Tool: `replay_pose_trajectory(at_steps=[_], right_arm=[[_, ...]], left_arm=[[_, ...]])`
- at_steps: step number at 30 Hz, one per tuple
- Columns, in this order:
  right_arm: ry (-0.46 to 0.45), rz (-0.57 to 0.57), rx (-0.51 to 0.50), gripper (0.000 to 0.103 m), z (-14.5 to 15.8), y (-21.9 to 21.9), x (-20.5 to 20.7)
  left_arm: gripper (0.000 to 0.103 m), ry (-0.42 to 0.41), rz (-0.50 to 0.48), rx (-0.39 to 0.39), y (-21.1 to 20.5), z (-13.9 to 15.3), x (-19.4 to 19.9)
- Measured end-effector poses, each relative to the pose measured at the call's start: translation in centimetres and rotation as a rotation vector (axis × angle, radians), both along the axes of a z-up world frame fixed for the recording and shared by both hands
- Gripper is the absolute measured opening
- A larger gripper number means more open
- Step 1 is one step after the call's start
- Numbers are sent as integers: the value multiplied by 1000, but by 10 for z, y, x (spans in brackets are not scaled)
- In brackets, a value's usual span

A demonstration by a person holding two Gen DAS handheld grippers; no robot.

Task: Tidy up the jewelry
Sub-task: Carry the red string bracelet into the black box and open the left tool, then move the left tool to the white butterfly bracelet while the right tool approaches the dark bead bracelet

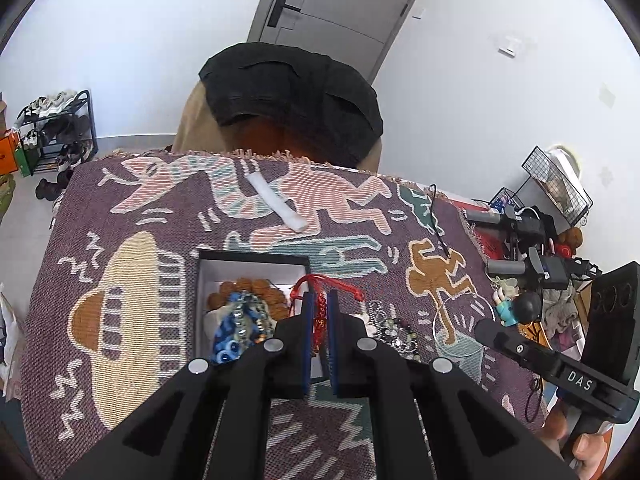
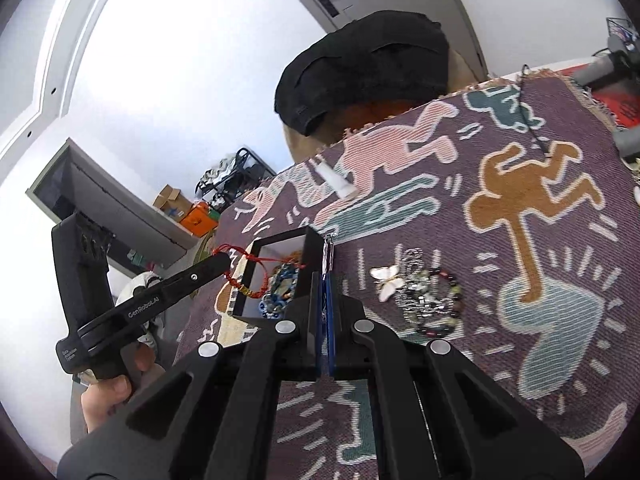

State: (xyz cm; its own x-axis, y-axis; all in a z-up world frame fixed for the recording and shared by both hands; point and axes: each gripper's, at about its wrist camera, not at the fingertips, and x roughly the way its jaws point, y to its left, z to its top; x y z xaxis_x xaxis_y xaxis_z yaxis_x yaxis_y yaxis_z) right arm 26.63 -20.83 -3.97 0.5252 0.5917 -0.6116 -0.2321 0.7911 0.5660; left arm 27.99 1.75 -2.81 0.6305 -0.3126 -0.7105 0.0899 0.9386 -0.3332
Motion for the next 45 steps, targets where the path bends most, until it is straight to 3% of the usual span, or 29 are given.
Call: replay_pose_trajectory(at_steps=[8,10,11,12,13,23,27,33,37,38,39,40,42,45], right_arm=[[5,34,-13,4,-2,23,3],[4,41,-16,4,-2,27,5],[3,44,-18,4,-2,29,5],[2,48,-20,4,-1,32,6],[1,52,-22,4,-1,35,7],[11,107,-33,4,-3,72,18],[18,129,-52,4,-7,94,26],[41,158,-80,4,-21,123,43],[127,174,-79,5,-42,127,53],[127,174,-78,7,-44,125,53],[125,177,-79,21,-45,122,52],[124,177,-77,47,-46,119,50],[95,154,-54,81,-42,106,44],[45,143,-37,84,-33,94,39]], left_arm=[[6,24,15,3,15,-20,8],[40,34,12,17,14,-26,9],[76,19,28,30,15,-26,8],[85,-23,49,40,18,-23,4],[85,-55,58,46,21,-20,1],[85,-46,141,48,70,-18,-17],[91,-50,181,51,90,-19,-28],[91,-42,212,34,114,-21,-38],[91,-42,212,33,118,-22,-42],[91,-44,210,34,118,-22,-43],[91,-46,209,35,117,-21,-44],[91,-46,208,35,117,-21,-43],[92,-45,205,29,114,-21,-42],[92,-44,188,27,105,-22,-38]])
